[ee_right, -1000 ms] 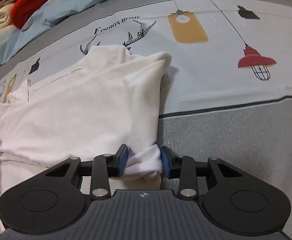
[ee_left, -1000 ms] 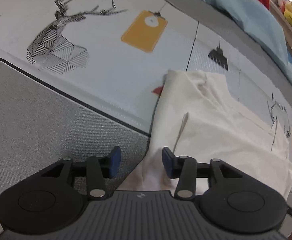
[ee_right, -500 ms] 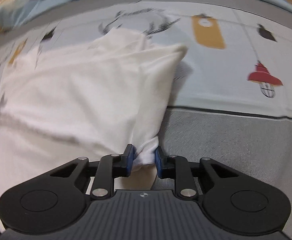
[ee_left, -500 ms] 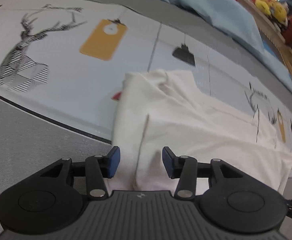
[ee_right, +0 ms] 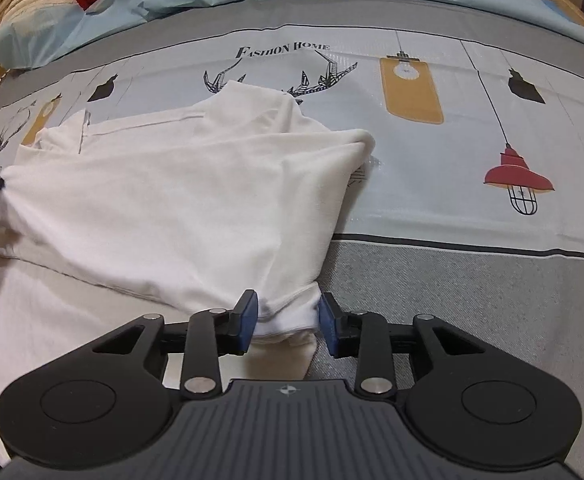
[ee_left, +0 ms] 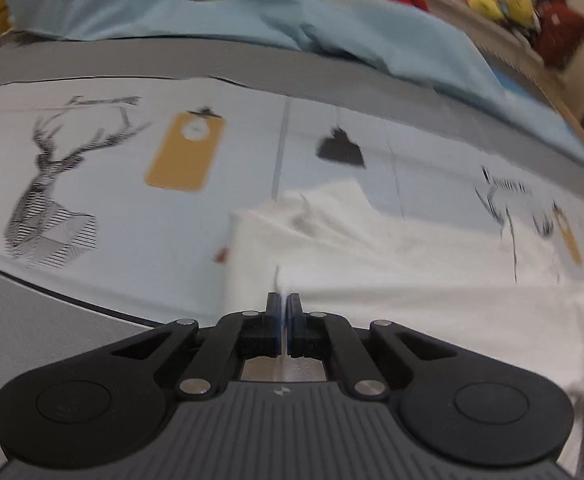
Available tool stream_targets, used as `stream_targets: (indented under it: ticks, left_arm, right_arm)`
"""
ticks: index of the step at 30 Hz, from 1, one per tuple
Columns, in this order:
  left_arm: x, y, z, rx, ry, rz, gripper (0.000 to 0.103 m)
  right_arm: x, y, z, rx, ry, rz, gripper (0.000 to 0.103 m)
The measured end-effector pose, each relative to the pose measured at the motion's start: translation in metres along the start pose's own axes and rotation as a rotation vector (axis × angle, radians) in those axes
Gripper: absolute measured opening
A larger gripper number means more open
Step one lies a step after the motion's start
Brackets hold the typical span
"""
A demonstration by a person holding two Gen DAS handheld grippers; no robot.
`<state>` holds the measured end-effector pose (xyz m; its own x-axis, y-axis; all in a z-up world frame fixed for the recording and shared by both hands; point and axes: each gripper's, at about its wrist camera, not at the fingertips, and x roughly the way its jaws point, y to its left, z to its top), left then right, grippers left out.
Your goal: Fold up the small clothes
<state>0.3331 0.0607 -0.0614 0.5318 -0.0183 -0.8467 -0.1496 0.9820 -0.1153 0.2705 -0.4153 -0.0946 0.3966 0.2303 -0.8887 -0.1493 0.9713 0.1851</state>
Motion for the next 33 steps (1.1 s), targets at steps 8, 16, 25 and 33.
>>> stream_targets:
  ticks: [8,16,25,33]
  left_arm:
    - [0.006,0.009,0.003,-0.024,0.051,0.057,0.004]
    - [0.039,0.006,-0.015,0.028,0.251,0.016,0.018]
    - [0.023,0.037,0.010,-0.130,0.042,-0.023,0.072]
    - [0.060,0.049,0.006,-0.149,0.045,-0.066,0.072]
  right_arm:
    - [0.004,0.005,0.003,0.022,0.005,0.022,0.043]
    - [0.019,0.001,0.003,0.081,0.071,-0.003,0.043]
    - [0.016,-0.029,0.014,0.383,-0.140,0.020,0.049]
    - [0.045,-0.038,0.018,0.465,-0.220,-0.009,0.049]
